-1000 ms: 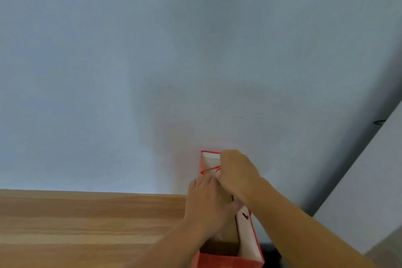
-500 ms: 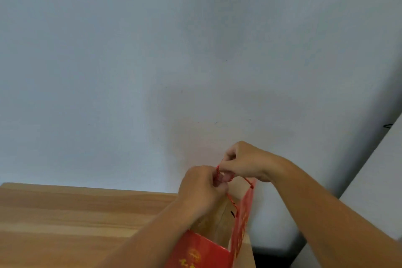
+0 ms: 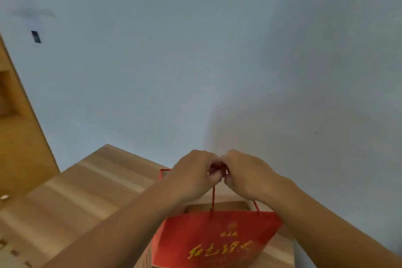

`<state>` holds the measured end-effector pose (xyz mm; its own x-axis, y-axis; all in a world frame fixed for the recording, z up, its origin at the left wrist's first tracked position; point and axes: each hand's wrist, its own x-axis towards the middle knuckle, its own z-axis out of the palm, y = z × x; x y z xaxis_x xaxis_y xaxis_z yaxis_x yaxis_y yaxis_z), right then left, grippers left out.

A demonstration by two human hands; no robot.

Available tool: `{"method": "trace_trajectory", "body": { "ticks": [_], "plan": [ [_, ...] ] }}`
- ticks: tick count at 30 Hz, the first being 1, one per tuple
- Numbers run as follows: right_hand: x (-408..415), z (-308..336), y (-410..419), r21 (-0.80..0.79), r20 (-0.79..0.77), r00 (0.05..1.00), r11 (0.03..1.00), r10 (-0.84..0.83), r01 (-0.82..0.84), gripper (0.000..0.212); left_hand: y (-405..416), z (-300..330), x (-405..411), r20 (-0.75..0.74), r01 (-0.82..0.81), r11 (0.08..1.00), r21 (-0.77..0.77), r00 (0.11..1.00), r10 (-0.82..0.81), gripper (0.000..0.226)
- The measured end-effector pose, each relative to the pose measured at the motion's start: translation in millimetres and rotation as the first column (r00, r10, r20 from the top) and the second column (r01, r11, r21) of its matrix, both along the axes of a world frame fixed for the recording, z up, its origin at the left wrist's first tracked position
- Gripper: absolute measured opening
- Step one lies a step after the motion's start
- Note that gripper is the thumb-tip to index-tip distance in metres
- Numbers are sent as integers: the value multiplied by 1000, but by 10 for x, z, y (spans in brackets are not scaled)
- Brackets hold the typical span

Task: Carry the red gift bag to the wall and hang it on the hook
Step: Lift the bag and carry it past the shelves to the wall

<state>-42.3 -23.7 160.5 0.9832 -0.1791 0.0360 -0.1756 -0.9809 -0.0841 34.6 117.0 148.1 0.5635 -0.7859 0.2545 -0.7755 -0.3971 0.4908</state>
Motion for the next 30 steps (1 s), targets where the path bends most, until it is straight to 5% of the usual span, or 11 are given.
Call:
{"method": "trace_trajectory", "body": {
  "ticks": [7,12,18,30],
  "plan": [
    [206,-24,608,48,284,931,966,230,-253,7,1194,111,-44,213,-322,947,-8,925,316,19],
    [342,-27,1165,147,288,885,897,365,-418,12,1866,104,-217,326,-470,881,-46,827,458,12],
    [506,-63,1764,293,202,831,778,518,-556,14,2559,-2,-398,369,-608,788,-96,714,595,12],
    [633,-213,2967,524,357,720,510,595,-682,5,3735,-164,-655,291,-815,557,-158,501,815,10]
  ]
}}
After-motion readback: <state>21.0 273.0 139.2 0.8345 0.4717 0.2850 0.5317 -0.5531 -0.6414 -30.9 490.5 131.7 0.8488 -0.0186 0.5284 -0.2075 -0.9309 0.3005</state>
